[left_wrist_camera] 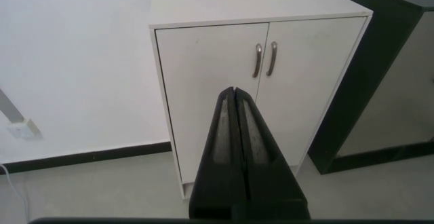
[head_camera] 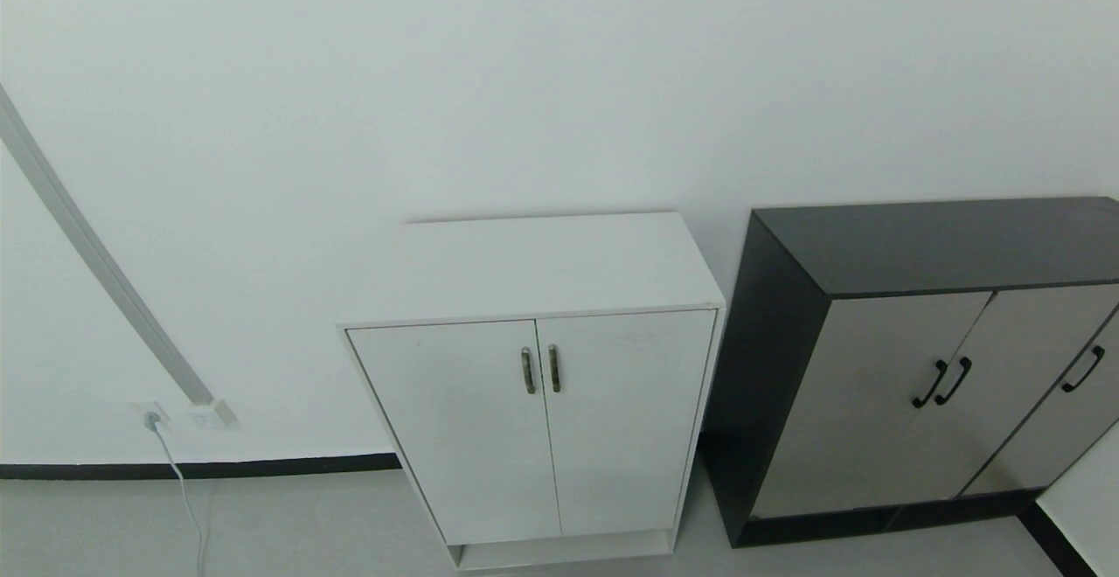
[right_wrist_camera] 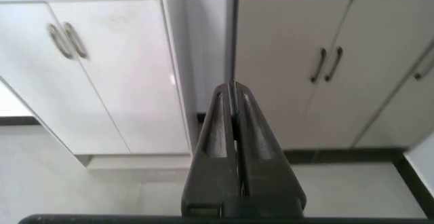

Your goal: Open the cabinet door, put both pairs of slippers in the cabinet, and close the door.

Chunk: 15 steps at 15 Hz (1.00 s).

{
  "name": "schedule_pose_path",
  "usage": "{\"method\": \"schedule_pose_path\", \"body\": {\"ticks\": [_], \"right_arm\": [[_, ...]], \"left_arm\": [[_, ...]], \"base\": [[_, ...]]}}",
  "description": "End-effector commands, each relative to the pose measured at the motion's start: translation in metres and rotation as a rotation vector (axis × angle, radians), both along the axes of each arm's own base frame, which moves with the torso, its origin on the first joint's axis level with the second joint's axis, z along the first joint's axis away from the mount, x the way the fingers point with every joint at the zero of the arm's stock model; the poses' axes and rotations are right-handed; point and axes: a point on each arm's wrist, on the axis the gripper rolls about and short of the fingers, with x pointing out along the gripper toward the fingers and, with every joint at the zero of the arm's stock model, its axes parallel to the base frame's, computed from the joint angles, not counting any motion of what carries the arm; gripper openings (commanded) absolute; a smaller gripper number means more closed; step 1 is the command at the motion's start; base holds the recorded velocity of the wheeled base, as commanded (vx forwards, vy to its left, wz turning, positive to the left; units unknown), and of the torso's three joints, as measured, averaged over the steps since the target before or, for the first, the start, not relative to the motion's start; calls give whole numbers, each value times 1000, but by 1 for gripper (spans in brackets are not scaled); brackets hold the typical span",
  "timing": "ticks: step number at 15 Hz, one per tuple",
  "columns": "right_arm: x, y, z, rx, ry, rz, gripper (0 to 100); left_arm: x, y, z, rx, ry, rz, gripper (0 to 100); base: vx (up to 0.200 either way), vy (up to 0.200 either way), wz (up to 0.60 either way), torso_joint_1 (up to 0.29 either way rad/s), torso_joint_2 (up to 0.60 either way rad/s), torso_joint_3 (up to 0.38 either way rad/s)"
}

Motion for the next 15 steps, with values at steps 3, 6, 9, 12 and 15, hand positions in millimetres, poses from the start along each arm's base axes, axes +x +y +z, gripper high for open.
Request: {"method": "schedule_pose_path", "body": {"ticks": [3, 6, 9, 12, 15], "right_arm": [[-3, -1, -1, 49, -39, -32, 0], [-3, -2, 0, 85, -47, -97, 0], [-3, -2, 0, 84, -47, -100, 0], [-3, -2, 0, 76, -47, -99, 0], [-3, -2, 0, 74, -47, -96, 0]], "left_arm": [[0, 0, 0, -1, 1, 0, 0], [0, 0, 0, -1, 1, 0, 0], [0, 0, 0, 1, 1, 0, 0], [0, 0, 0, 2, 1, 0, 0], [0, 0, 0, 2, 1, 0, 0]], "base": [[0, 0, 0, 0, 0, 0], [0, 0, 0, 0, 0, 0], [0, 0, 0, 0, 0, 0], [0, 0, 0, 0, 0, 0], [0, 0, 0, 0, 0, 0]]}}
